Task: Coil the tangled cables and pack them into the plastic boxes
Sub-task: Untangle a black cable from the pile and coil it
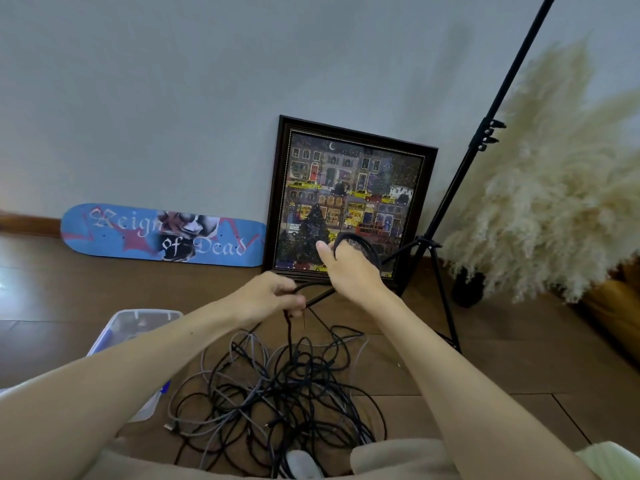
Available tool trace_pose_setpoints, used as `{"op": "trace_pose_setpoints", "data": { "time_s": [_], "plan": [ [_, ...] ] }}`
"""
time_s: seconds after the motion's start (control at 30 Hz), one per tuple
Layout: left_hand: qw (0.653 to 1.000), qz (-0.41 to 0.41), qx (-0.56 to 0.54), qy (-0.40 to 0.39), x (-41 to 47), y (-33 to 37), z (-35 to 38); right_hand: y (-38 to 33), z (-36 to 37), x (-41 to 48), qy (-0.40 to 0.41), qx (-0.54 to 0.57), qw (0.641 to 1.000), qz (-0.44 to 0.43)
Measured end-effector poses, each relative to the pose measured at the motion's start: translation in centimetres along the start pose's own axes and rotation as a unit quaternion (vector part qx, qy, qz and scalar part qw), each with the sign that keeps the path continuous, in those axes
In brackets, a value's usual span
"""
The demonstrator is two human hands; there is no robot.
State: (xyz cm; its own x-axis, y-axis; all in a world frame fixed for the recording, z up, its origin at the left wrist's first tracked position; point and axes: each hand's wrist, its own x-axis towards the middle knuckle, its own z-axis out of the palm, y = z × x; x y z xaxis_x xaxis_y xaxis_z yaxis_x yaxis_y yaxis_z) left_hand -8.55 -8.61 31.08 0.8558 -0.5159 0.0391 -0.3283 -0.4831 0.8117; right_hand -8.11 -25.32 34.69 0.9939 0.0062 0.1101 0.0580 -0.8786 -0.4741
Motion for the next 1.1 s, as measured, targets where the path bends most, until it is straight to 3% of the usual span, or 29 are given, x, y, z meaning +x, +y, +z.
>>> {"op": "trace_pose_setpoints", "data": {
  "time_s": [0.1, 0.17, 0.23, 0.4, 0.5, 0.57, 0.63, 0.77, 0.87, 1.1],
  "plan": [
    [0.985, 0.075, 0.061, 0.144, 0.0, 1.0, -0.7, 0.0, 0.3, -0.2, -0.021, 0.054, 0.998, 0.018],
    [0.972, 0.140, 0.069, 0.175, -0.1, 2.1, -1.8, -0.2, 0.4, -0.5, -0.065, 0.140, 0.987, 0.035],
    [0.967, 0.156, 0.037, 0.196, -0.1, 2.5, -2.9, -0.6, 0.5, -0.7, -0.168, 0.247, 0.952, 0.062],
    [0.977, 0.075, -0.104, 0.171, -0.4, 1.9, -4.8, -2.2, 0.2, -1.0, -0.403, 0.369, 0.836, 0.043],
    [0.972, 0.029, -0.196, 0.127, -0.8, 1.0, -4.9, -3.2, -0.2, -1.6, -0.450, 0.357, 0.818, 0.016],
    [0.962, 0.013, -0.251, 0.108, -0.9, 0.7, -4.7, -3.6, -0.2, -2.0, -0.445, 0.373, 0.814, 0.006],
    [0.949, 0.000, -0.303, 0.091, -1.1, 0.7, -4.5, -3.8, -0.1, -2.1, -0.438, 0.432, 0.788, 0.009],
    [0.933, -0.030, -0.350, 0.082, -0.9, 0.4, -3.4, -3.8, -0.3, -1.8, -0.439, 0.581, 0.686, 0.005],
    [0.958, -0.072, -0.273, 0.056, -0.3, -0.5, -2.1, -3.6, -0.7, -1.5, -0.408, 0.664, 0.626, -0.016],
    [0.975, -0.071, -0.210, 0.005, 0.6, -0.5, 1.0, -2.0, -1.7, -1.7, -0.229, 0.745, 0.627, 0.008]
  ]
}}
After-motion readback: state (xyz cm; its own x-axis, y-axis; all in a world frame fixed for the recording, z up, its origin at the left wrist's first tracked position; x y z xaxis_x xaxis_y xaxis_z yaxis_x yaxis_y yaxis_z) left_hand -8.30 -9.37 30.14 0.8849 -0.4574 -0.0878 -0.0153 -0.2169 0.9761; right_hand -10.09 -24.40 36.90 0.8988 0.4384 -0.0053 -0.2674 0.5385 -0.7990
